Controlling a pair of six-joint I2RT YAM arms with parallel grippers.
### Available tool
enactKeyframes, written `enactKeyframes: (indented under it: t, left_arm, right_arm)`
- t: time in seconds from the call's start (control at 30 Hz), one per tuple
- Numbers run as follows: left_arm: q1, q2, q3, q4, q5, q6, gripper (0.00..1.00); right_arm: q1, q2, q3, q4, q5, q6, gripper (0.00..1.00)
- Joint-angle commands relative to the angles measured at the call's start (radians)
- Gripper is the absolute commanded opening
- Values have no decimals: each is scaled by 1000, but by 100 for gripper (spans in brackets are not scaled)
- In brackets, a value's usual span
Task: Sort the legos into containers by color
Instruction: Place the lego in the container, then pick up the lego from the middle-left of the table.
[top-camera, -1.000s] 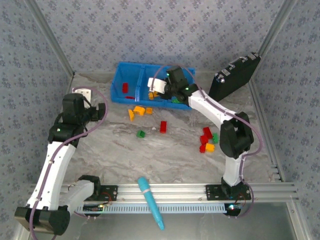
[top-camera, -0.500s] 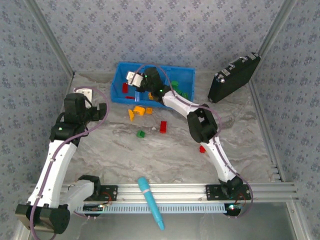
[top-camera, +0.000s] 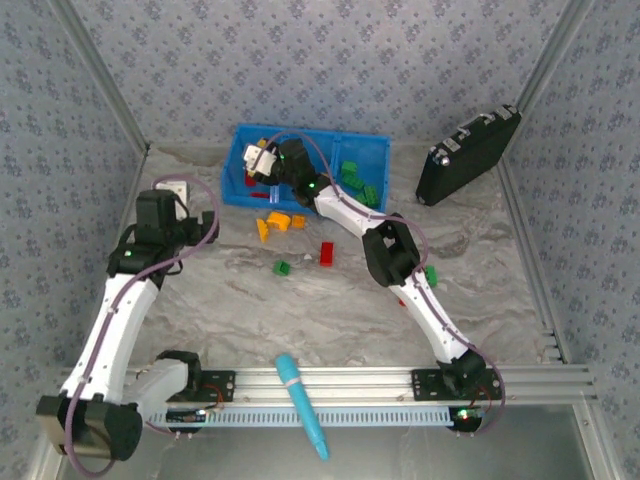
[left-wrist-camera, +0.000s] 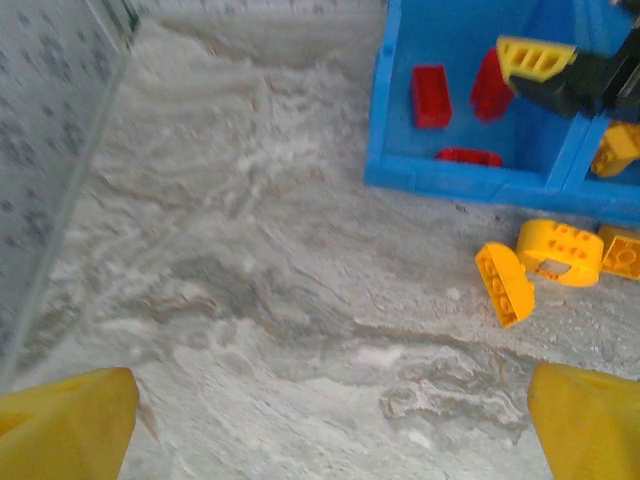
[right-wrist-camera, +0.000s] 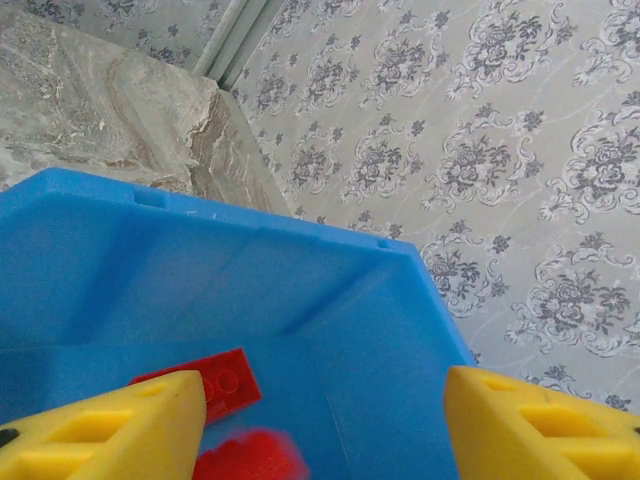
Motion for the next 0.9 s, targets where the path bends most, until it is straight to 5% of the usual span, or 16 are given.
enactKeyframes:
  t: [0.0,0.13,0.33,0.67,0.87]
  left_arm:
    - [5,69,-62,42,93,-145,100]
    - [-34,187,-66,106,134,-262,99]
    - [-133,411,16,151,100,-307,97]
    - [-150,675,150,214,183,-428,94]
    - [-179,767,215,220,198,-446,92]
  right_arm:
    - [6,-43,2,42,16,-10,72]
    - [-11,-196,-176,155,26,63,99]
    - [-51,-535,-526,202,-145,194,99]
    - [-45,-829,-548,-577,15,266,99]
    - [-62,-960,-761,-560,80,371,99]
